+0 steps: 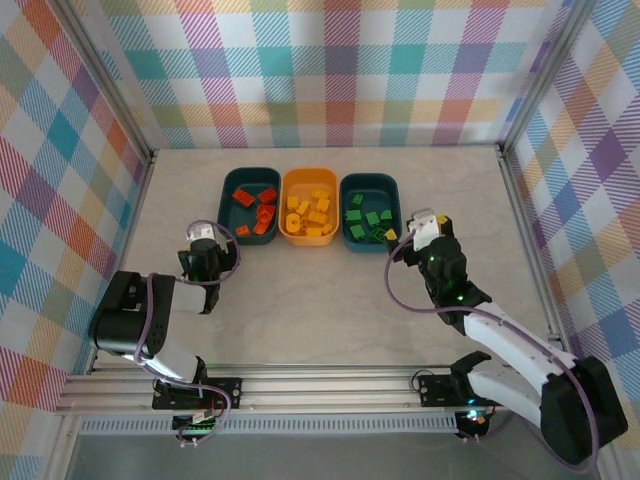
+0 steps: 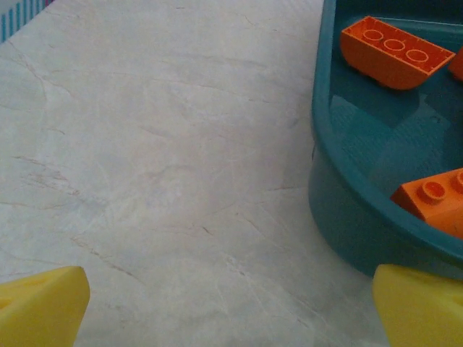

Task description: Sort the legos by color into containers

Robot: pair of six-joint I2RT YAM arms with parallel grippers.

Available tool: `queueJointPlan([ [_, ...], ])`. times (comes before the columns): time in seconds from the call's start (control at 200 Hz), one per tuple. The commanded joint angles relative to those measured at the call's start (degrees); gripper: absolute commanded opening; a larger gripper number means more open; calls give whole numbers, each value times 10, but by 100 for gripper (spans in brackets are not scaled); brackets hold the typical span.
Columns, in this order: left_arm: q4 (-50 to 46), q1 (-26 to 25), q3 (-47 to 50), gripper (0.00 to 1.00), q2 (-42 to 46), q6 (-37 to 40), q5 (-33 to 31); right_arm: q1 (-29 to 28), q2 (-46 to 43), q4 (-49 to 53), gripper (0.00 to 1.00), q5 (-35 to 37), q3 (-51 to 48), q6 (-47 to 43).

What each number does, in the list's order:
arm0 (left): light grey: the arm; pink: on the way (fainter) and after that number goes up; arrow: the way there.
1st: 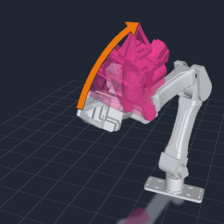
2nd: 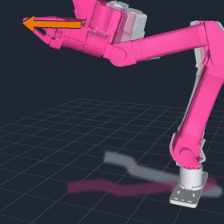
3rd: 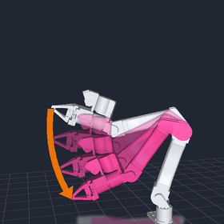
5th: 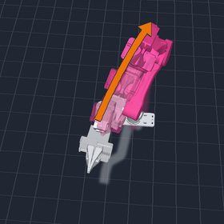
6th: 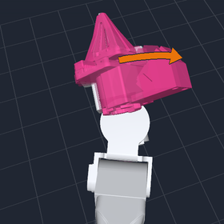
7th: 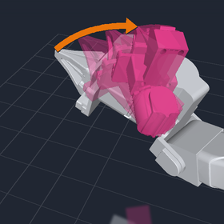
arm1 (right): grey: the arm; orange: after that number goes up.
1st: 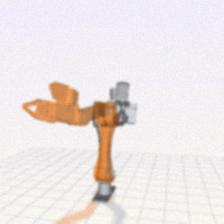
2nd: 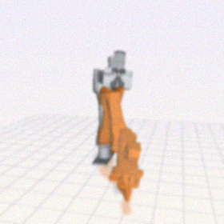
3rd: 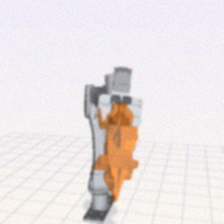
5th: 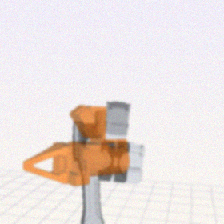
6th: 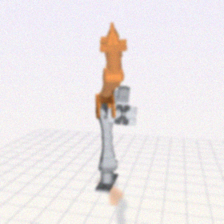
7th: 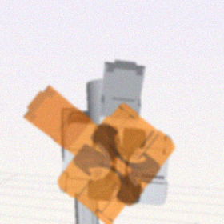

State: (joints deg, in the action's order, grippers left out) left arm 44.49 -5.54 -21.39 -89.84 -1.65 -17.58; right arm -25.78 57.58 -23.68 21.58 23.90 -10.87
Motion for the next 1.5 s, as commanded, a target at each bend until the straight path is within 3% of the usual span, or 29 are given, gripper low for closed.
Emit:
queueJointPlan([
  [0.0, 33, 4, -15, 100, 6, 10, 32, 33, 64, -126, 100, -8, -44, -18],
  [0.15, 38, 4, -14, 100, 4, 11, 31, 68, 203, -303, 100, 0, -79, -27],
  [0.3, 39, 3, -14, 100, 4, 12, 31, 78, 339, -569, 100, 61, -125, -36],
  [0.46, 39, 3, -15, 100, 5, 12, 31, 120, 284, -397, 100, 28, -77, 22],
  [0.635, 38, 3, -15, 100, 4, 12, 31, 228, 294, -130, 100, -118, 57, 128],
  [0.76, 38, 2, -14, 100, 4, 13, 30, 235, 285, -207, 100, -129, 5, 133],
  [0.815, 38, 2, -15, 100, 5, 12, 29, 234, 324, -374, 100, -111, -52, 128],
  [0.86, 38, 2, -15, 100, 4, 13, 30, 235, 286, -314, 100, -109, -59, 142],
  [0.915, 38, 2, -15, 100, 5, 13, 30, 235, 313, -372, 100, -100, -63, 136],
  [0.975, 38, 2, -15, 100, 5, 13, 29, 237, 297, -270, 100, -104, -27, 144],
  [1.495, 38, -2, -16, 100, 4, 16, 26, 234, 304, -268, 100, -124, -18, 130],
])
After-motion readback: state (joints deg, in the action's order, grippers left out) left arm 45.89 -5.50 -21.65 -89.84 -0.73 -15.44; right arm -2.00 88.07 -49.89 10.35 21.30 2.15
